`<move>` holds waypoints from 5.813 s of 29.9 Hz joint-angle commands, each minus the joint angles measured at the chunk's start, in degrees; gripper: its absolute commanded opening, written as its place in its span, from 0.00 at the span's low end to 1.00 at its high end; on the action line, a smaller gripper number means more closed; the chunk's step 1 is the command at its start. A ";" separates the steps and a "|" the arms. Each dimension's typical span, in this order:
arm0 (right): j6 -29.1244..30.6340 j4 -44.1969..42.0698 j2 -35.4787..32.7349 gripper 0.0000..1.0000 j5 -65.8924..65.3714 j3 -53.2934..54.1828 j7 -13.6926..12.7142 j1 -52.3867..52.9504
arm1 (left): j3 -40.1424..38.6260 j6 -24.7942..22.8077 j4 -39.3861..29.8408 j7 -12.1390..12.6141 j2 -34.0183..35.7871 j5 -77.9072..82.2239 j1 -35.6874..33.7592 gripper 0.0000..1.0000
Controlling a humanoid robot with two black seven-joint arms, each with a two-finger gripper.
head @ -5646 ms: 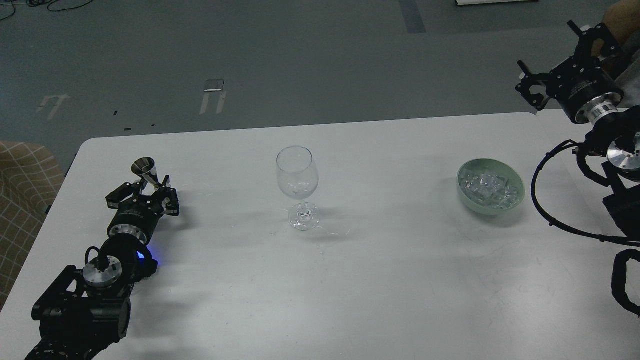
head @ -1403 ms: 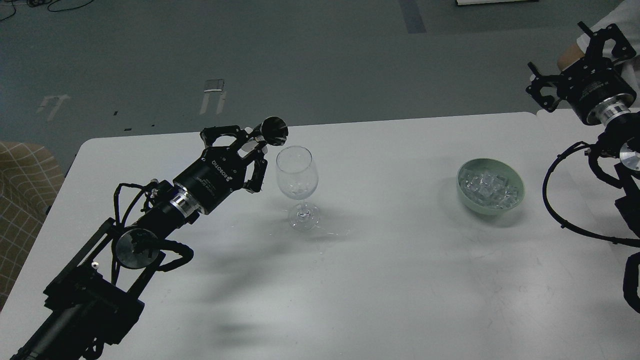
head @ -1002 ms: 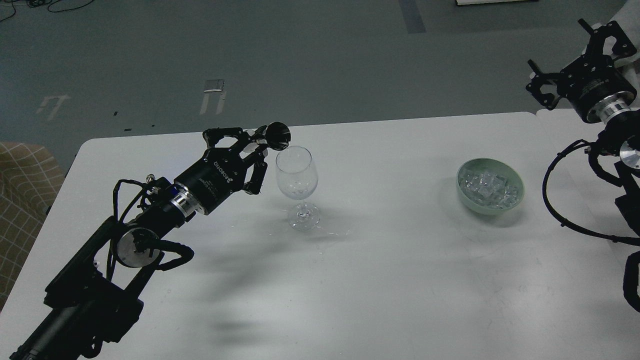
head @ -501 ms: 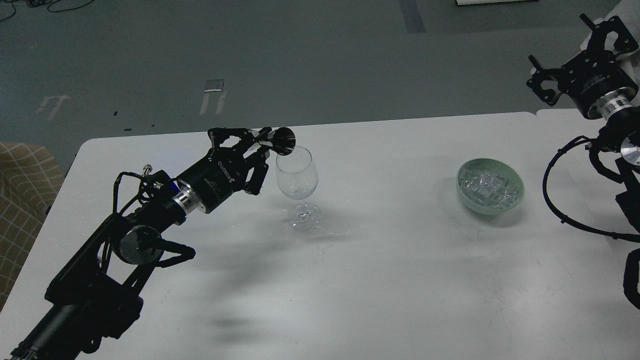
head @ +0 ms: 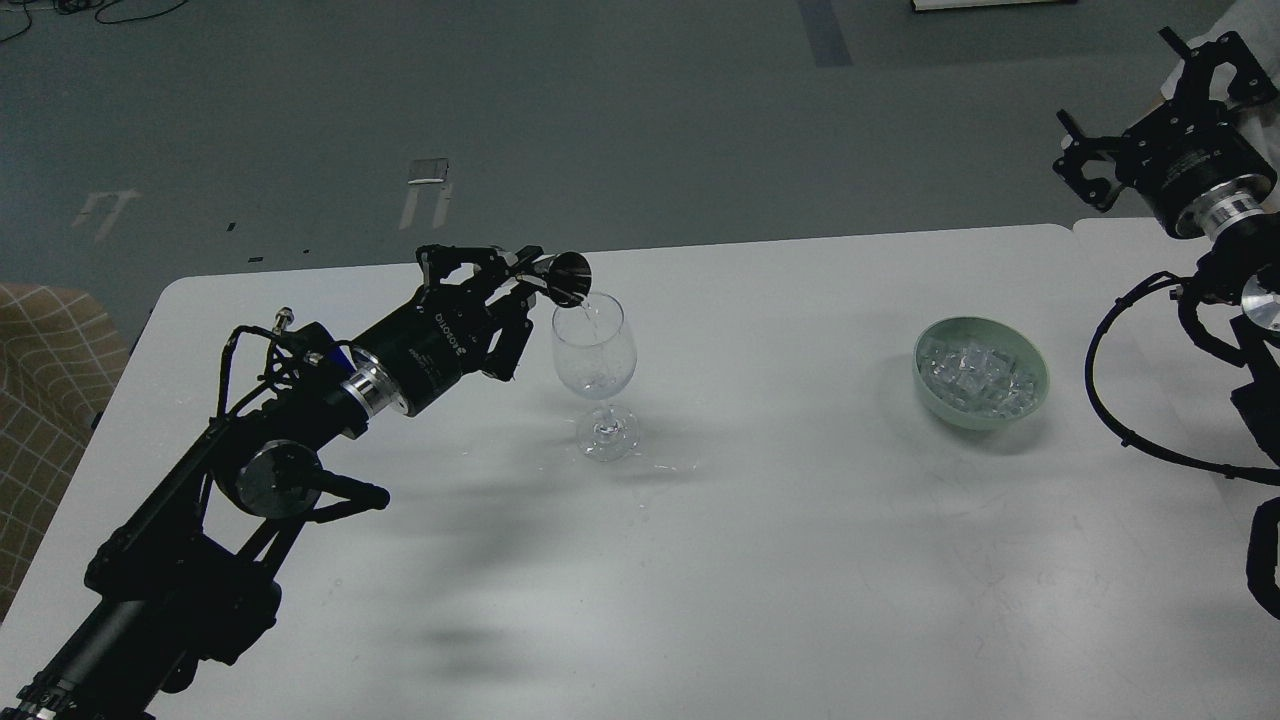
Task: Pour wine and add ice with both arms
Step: 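Tilt the jigger over the wine glass to pour, then turn the jigger upright and lower it back to its spot, then open the left gripper and release the jigger on the table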
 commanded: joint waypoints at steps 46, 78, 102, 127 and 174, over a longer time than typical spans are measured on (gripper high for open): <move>0.00 0.62 -2.35 1.00 0.00 0.09 0.00 -0.10 | 0.73 -0.70 -7.30 -0.46 5.12 19.83 -5.33 0.04; 0.00 2.38 -3.67 1.00 0.00 0.09 0.00 -0.10 | 0.81 -2.01 -11.16 -0.81 7.94 30.13 -7.35 0.00; 0.00 2.38 -5.51 1.00 0.00 -0.18 -0.09 -1.24 | -12.26 6.16 -3.53 -0.99 2.32 -5.36 6.08 0.01; 0.00 2.47 -6.04 1.00 -0.35 -0.18 -0.18 -2.38 | -24.59 9.41 14.41 -0.55 -3.49 -31.04 13.30 0.01; 0.00 4.49 -5.95 1.00 -0.35 -2.73 -0.18 -2.82 | -23.97 10.03 21.53 0.07 -5.60 -30.78 9.52 0.40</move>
